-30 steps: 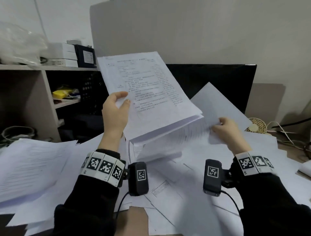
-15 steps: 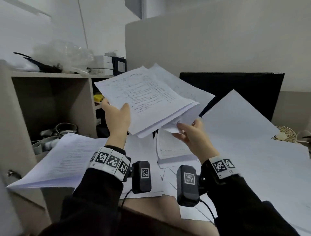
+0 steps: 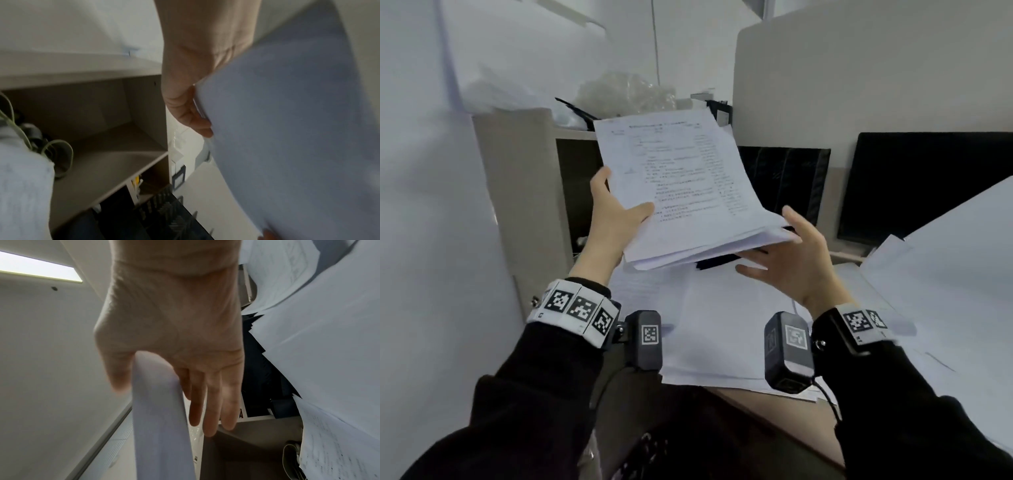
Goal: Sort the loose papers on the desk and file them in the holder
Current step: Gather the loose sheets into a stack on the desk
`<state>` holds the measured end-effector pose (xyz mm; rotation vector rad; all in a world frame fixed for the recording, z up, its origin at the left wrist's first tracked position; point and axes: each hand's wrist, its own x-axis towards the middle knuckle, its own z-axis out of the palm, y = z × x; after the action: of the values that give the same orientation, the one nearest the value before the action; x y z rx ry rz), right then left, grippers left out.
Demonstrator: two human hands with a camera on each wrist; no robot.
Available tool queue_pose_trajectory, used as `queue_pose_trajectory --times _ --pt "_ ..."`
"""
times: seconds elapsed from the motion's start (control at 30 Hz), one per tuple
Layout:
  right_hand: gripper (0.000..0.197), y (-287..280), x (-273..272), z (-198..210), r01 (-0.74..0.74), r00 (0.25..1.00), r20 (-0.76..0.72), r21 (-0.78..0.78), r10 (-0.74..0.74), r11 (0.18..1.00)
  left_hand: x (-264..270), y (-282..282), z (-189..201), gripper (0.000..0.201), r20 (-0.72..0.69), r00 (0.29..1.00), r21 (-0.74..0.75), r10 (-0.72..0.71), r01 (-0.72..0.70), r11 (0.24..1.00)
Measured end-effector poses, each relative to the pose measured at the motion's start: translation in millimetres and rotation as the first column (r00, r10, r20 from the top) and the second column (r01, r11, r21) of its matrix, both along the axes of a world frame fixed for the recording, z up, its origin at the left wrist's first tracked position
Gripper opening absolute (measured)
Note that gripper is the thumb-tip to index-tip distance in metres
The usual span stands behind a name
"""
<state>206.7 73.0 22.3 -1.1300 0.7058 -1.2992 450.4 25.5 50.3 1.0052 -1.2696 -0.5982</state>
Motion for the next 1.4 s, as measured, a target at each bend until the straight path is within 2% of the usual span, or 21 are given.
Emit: queue_pose_trajectory --times 0.07,0.13,0.2,0.3,0.33,0.4,0.5,0.6,0.63,0.67,0.77,0.83,0.9,0.97,1.0,1.07,1.2,1.27,1.4 --pt "0.076 -11.3 2.6 4.0 -0.03 0.999 -0.025 0.057 0.032 0.998 18.2 2.8 0.0 0.085 0.025 1.0 -0.007 -0.019 0.02 1.0" --pt "0.081 -24.2 10.2 7.7 -0.055 0.996 -0.062 0.119 0.063 0.991 28.6 2.4 -0.8 0.089 0.073 0.997 0.017 -0.038 0.037 0.999" --pt "0.059 -34.3 24.0 7.7 0.068 0.975 -0.219 0.124 -0.04 0.99 35.3 1.3 -3.0 0.092 0.134 0.99 0.031 -0.043 0.039 0.999" --pt "0.016 -47.9 43.3 1.8 0.288 0.831 -0.48 -0.063 -0.282 0.956 46.4 -6.7 -11.6 0.094 0.214 0.974 0.077 -0.072 0.057 0.995" --pt "0.011 -49.2 46.8 -0.4 0.315 0.8 -0.507 -0.103 -0.322 0.944 48.7 -8.7 -14.2 0.094 0.221 0.97 0.103 -0.097 0.076 0.992" --pt "0.015 -52.8 50.7 -5.6 0.35 0.8 -0.479 -0.118 -0.362 0.929 54.6 -15.1 -22.1 0.091 0.222 0.967 0.162 -0.129 0.094 0.982" --pt "0.021 -61.5 50.0 -15.6 0.475 0.795 -0.376 -0.103 -0.476 0.874 66.4 -26.1 -42.7 0.075 0.212 0.971 0.219 -0.109 0.062 0.974" --pt "0.026 -71.6 45.9 -24.1 0.624 0.7 -0.379 -0.088 -0.605 0.777 80.9 -33.3 -70.6 0.033 0.301 0.943 0.28 -0.143 0.056 0.958" --pt "0.025 -74.8 44.0 -26.8 0.653 0.683 -0.373 -0.071 -0.627 0.754 86.3 -33.3 -79.0 0.029 0.362 0.911 0.319 -0.198 0.079 0.945" --pt "0.023 -77.9 42.3 -29.4 0.673 0.675 -0.368 -0.052 -0.64 0.738 91.9 -32.3 -86.7 0.033 0.423 0.864 0.366 -0.274 0.113 0.924" --pt "0.015 -87.5 39.2 -38.8 0.696 0.662 -0.384 -0.004 -0.643 0.718 105.3 -27.1 -101.6 0.064 0.61 0.645 0.475 -0.46 0.168 0.864" --pt "0.019 -88.7 39.4 -43.1 0.699 0.663 -0.388 0.015 -0.64 0.715 107.5 -25.1 -106.8 0.055 0.682 0.506 0.537 -0.528 0.144 0.831" --pt "0.025 -89.1 41.0 -47.2 0.69 0.665 -0.406 0.013 -0.627 0.724 106.2 -25.3 -110.7 0.044 0.701 0.447 0.568 -0.556 0.123 0.814" --pt "0.024 -89.1 41.9 -51.2 0.689 0.665 -0.417 0.024 -0.619 0.724 102.9 -26.2 -113.9 0.034 0.706 0.416 0.573 -0.572 0.139 0.808" --pt "0.02 -88.9 41.7 -52.9 0.69 0.667 -0.418 0.034 -0.617 0.723 101.4 -26.7 -114.7 0.027 0.7 0.417 0.573 -0.58 0.156 0.804" --pt "0.011 -88.6 40.3 -55.2 0.684 0.682 -0.408 0.062 -0.607 0.727 99.1 -28.8 -115.1 0.013 0.68 0.466 0.55 -0.566 0.185 0.814" --pt "0.023 -89.8 34.1 -54.5 0.669 0.708 -0.393 0.108 -0.587 0.735 95.5 -33.7 -113.4 0.017 0.7 0.572 0.413 -0.429 0.166 0.896" --pt "0.024 -89.9 30.2 -54.9 0.674 0.708 -0.391 0.124 -0.588 0.729 95.4 -36.2 -113.1 0.016 0.684 0.597 0.399 -0.419 0.174 0.9" --pt "0.024 -89.3 25.0 -57.4 0.667 0.715 -0.397 0.141 -0.575 0.732 98.0 -40.2 -110.9 0.014 0.578 0.697 0.419 -0.425 0.193 0.887"
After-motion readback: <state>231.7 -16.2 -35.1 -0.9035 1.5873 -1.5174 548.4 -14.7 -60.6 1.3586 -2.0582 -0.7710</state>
